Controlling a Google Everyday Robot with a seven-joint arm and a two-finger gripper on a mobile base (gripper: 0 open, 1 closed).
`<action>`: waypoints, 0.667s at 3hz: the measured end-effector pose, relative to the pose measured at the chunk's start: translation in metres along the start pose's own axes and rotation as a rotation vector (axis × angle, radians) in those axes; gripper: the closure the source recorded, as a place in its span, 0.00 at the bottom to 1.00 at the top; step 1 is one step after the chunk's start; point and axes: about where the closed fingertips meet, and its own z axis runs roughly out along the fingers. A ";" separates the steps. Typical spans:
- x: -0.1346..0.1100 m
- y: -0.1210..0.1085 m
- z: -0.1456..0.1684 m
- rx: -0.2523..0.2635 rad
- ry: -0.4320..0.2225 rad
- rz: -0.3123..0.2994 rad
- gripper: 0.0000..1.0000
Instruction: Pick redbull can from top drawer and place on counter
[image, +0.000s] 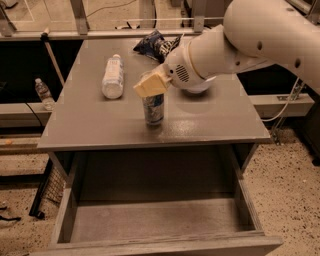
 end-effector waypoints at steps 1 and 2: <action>-0.002 0.002 0.000 -0.001 0.000 -0.004 0.84; -0.003 0.005 0.000 -0.003 0.000 -0.009 0.53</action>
Offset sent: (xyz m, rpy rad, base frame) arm -0.0012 0.0019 0.0012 -0.0010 -0.0021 0.0035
